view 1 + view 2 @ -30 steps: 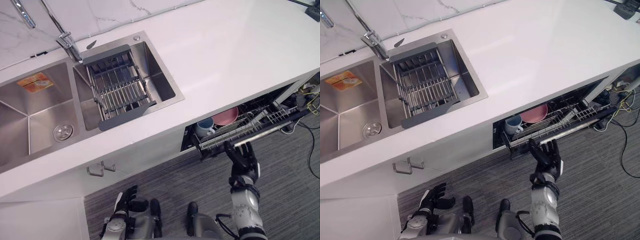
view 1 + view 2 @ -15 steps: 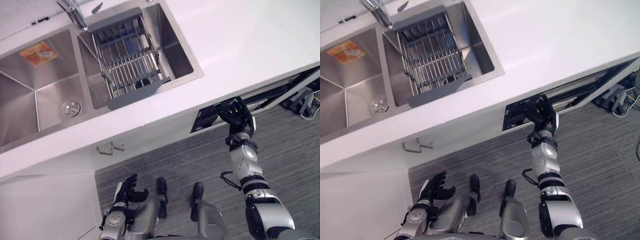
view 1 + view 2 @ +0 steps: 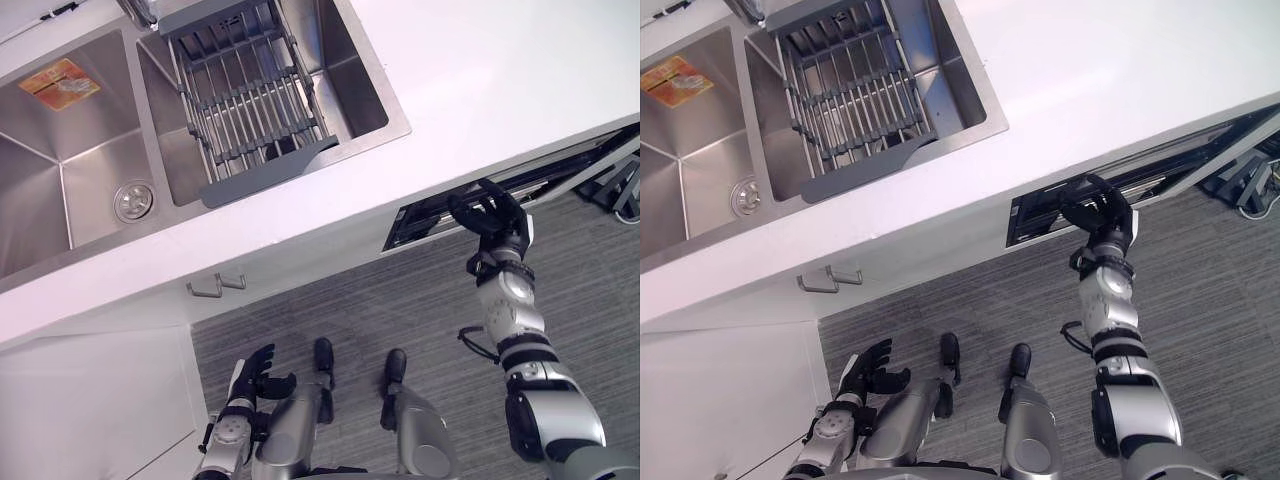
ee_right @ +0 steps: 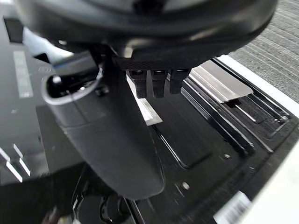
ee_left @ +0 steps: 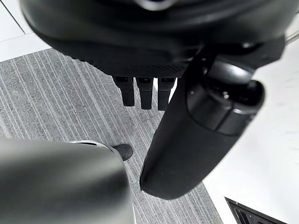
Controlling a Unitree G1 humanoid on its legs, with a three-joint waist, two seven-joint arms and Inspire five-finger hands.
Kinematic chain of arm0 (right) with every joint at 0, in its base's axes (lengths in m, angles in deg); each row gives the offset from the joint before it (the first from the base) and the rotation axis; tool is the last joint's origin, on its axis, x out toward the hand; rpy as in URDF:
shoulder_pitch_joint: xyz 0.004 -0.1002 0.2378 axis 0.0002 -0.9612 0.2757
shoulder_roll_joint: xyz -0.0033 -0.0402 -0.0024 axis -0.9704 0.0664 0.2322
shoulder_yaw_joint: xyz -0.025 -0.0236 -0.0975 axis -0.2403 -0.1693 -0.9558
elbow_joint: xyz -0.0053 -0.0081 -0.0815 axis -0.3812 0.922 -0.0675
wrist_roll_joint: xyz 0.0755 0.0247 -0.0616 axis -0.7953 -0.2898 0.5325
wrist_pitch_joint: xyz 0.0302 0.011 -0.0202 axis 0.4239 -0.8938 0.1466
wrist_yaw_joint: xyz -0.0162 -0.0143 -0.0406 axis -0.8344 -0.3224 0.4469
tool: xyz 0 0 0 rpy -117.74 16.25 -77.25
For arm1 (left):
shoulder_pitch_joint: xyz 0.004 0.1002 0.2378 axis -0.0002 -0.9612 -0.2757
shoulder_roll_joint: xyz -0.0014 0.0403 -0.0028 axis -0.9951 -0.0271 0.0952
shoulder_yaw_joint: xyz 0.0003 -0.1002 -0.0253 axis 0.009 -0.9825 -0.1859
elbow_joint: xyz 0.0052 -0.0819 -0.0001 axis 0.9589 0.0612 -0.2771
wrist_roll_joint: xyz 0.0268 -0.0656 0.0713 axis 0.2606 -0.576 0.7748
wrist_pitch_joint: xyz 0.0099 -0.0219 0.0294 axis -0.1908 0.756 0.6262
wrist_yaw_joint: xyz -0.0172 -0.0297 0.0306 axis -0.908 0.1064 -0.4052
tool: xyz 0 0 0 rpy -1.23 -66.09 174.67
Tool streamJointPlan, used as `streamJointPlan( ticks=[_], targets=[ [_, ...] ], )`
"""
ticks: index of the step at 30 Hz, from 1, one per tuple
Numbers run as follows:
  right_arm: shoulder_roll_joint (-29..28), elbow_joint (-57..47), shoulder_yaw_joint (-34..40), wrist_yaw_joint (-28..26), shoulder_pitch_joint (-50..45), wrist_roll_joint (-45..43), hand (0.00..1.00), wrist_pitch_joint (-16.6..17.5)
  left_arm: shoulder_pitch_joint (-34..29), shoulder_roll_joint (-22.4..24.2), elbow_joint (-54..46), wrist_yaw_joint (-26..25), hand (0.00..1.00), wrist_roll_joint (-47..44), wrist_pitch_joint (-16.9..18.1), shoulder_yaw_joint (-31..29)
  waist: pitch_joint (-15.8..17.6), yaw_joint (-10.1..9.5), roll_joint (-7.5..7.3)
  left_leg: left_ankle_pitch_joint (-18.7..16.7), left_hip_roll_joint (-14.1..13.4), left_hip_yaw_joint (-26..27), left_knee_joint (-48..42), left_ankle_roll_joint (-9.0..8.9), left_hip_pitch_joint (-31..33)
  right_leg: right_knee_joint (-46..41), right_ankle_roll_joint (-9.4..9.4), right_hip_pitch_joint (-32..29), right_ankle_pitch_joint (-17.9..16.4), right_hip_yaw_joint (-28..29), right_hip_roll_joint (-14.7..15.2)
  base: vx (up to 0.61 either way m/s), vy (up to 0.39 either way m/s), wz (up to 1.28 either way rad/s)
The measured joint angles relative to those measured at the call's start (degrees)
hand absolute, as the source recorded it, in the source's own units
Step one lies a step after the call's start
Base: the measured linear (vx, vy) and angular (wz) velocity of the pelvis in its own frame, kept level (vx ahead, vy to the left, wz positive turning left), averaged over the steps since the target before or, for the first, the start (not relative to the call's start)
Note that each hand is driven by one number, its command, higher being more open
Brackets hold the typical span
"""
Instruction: Walk over to the sink, pick up the cup, carry it to the dishwasher, place the cup inside the dishwasher, then close the dishwasher door
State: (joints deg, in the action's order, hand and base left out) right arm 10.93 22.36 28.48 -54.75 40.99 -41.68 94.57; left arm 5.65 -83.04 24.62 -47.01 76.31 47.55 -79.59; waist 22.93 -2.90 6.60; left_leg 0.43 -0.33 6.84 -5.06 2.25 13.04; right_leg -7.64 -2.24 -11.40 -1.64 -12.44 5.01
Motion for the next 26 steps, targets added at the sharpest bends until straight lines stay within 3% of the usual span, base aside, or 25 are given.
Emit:
streamJointPlan(
  ticks=[5, 13, 17, 20, 26],
  targets=[
    [-4.2, -3.9, -2.1, -4.3, -9.6, 0.5, 0.9, -1.2, 0.0, -0.3, 0.1, -0.3, 0.9, -0.5, -0.7, -0.2, -0.8, -0.08, -1.33, 0.2, 0.4, -1.0, 1.2, -0.2, -2.3, 1.5, -0.02, 2.8, 0.0, -0.9, 0.1, 0.03, 0.003, 0.13],
    [-11.0, -12.2, 4.1, -5.2, -28.2, 9.6, 0.9, -0.9, -2.6, -2.2, 2.3, -0.3, 0.9, -2.2, -1.1, -2.0, -8.0, 0.66, -6.42, 0.8, 1.3, -1.9, 4.4, -0.09, -5.9, 4.8, -0.56, 7.0, 0.3, -2.1, 0.4, 0.04, 0.008, 0.06],
    [-11.6, -9.9, 6.9, -4.8, -33.0, 16.8, 0.9, -0.6, -3.8, -2.1, 2.8, -0.3, 0.9, -2.8, -1.1, -2.6, -10.5, 0.83, -6.91, 0.9, 1.6, -2.3, 5.4, 0.0, -8.2, 5.6, -0.71, 9.3, 0.2, -2.5, 0.5, 0.02, 0.012, 0.06],
    [-11.8, -2.9, 7.0, -3.2, -35.1, 26.9, 0.9, -0.8, -4.9, -2.0, 3.7, 0.1, 0.9, -3.3, -1.2, -2.7, -13.1, 0.99, -6.91, 2.1, 1.8, -3.5, 7.6, -0.2, -9.8, 6.1, -0.91, 10.5, 0.1, -3.8, 0.6, -0.01, -0.004, 0.18],
    [-13.1, 9.7, 7.2, -2.7, -35.9, 31.1, 0.9, -2.3, -5.4, -2.0, 4.7, 0.2, 0.9, -3.4, -1.5, -3.4, -14.8, 0.94, -6.8, 3.0, 2.1, -5.7, 9.9, -0.55, -12.7, 6.7, -1.22, 13.5, -0.3, -6.0, 0.7, -0.01, 0.0, 0.2]
  ],
)
